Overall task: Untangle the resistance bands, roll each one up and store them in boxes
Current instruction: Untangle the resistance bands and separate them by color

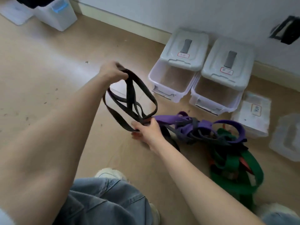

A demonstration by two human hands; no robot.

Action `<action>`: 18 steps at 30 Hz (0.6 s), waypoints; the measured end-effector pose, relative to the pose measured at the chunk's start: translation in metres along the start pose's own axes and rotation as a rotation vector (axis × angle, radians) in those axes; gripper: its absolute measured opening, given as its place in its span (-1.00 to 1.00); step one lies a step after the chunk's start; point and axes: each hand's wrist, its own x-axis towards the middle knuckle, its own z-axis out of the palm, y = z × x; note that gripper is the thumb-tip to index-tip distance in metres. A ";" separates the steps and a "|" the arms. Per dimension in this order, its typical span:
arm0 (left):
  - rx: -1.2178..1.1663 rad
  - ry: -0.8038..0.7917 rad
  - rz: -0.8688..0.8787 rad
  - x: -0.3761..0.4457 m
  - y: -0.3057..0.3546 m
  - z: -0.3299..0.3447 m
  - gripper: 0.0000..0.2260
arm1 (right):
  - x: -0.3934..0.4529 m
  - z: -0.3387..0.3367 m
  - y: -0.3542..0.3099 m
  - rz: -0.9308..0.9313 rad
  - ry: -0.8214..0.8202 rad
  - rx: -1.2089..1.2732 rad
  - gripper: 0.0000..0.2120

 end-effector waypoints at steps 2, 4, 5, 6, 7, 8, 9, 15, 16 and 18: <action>0.188 -0.026 0.099 0.013 -0.008 0.030 -0.50 | 0.023 0.001 0.005 0.120 -0.085 -0.412 -0.62; 0.334 -0.123 0.143 0.020 -0.021 0.058 -0.28 | 0.047 -0.011 0.007 0.083 0.016 -0.676 -0.70; 0.336 -0.165 0.139 0.022 -0.032 0.070 -0.22 | 0.059 -0.019 0.007 -0.024 0.137 -0.734 -0.77; 0.303 -0.192 0.112 0.023 -0.046 0.081 -0.20 | 0.070 -0.026 0.006 -0.165 0.250 -0.762 -0.86; 0.231 -0.189 0.060 0.022 -0.061 0.092 -0.23 | 0.078 -0.031 0.003 -0.309 0.317 -0.784 -0.90; 0.138 -0.170 -0.032 0.016 -0.076 0.104 -0.29 | 0.085 -0.032 0.001 -0.437 0.333 -0.809 -0.88; 0.075 -0.158 -0.153 0.007 -0.088 0.116 -0.33 | 0.093 -0.031 -0.002 -0.531 0.323 -0.848 -0.85; -0.071 -0.069 -0.540 -0.021 -0.097 0.166 -0.28 | 0.126 -0.053 -0.015 -0.040 0.111 -1.462 -0.22; -0.175 -0.068 -0.543 -0.022 -0.090 0.171 -0.26 | 0.122 -0.060 -0.012 -0.018 -0.028 -1.386 -0.15; -0.315 -0.107 -0.502 -0.029 -0.076 0.185 -0.21 | 0.107 -0.069 0.002 -0.145 -0.250 -1.215 -0.10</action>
